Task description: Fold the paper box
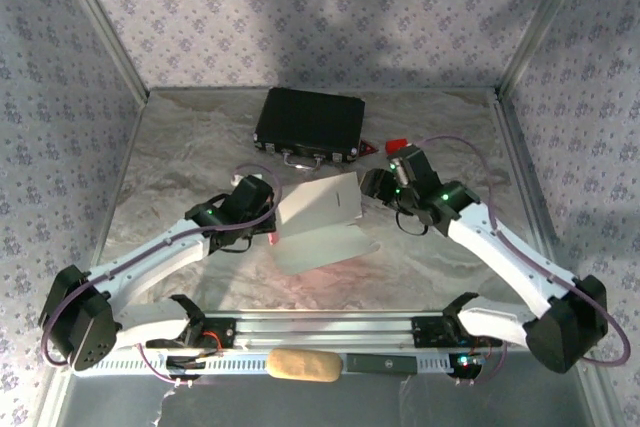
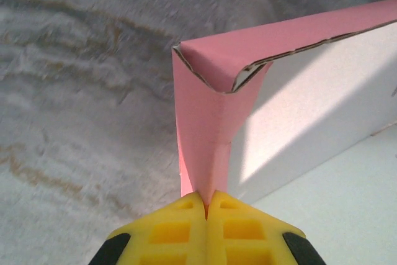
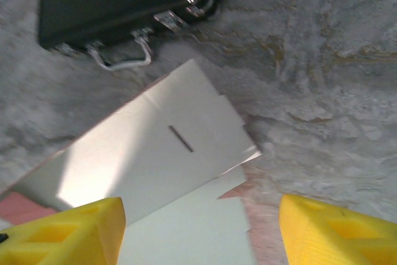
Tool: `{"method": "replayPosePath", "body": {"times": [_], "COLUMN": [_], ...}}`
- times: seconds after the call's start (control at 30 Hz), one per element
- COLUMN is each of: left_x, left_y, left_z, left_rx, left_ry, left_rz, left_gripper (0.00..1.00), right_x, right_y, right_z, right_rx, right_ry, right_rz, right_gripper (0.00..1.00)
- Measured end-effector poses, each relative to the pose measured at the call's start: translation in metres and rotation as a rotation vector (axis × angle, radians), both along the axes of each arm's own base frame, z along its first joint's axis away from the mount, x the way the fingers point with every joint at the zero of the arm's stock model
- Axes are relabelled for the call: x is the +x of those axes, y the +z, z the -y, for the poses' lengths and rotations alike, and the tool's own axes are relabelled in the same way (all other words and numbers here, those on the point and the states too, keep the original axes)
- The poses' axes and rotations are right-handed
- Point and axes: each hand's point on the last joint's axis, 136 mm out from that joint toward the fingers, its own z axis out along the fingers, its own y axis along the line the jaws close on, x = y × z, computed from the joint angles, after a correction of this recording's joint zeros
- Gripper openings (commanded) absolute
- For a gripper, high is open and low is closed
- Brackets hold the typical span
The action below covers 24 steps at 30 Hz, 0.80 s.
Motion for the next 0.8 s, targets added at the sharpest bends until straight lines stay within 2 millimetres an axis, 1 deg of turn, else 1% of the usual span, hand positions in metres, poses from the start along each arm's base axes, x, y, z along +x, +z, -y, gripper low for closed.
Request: {"method": "replayPosePath", "body": {"times": [0.13, 0.23, 0.33, 0.4, 0.47, 0.57, 0.73, 0.8], "left_x": [-0.005, -0.007, -0.011, -0.011, -0.01, -0.009, -0.009, -0.009], "left_y": [-0.011, -0.03, -0.048, -0.051, -0.052, -0.056, -0.071, -0.074], "left_z": [-0.005, -0.007, -0.013, -0.016, -0.018, -0.021, -0.025, -0.026], "left_rx": [0.022, 0.063, 0.101, 0.112, 0.119, 0.138, 0.185, 0.195], "left_ry": [0.017, 0.027, 0.05, 0.069, 0.083, 0.1, 0.118, 0.125], "left_rz": [-0.041, -0.093, -0.132, -0.138, -0.134, -0.136, -0.174, -0.178], "left_gripper": [0.0, 0.0, 0.0, 0.0, 0.0, 0.0, 0.0, 0.01], "right_x": [-0.001, -0.006, -0.018, -0.025, -0.028, -0.026, -0.021, -0.022], "right_y": [-0.034, -0.056, -0.068, -0.07, -0.07, -0.069, -0.07, -0.071], "right_z": [-0.007, -0.016, -0.033, -0.041, -0.044, -0.04, -0.037, -0.037], "right_rx": [-0.081, -0.136, -0.167, -0.185, -0.192, -0.196, -0.205, -0.206], "right_ry": [0.078, 0.136, 0.206, 0.235, 0.245, 0.229, 0.212, 0.21], "right_rz": [-0.087, -0.135, -0.159, -0.162, -0.16, -0.164, -0.174, -0.178], "right_gripper": [0.72, 0.74, 0.73, 0.74, 0.74, 0.73, 0.72, 0.72]}}
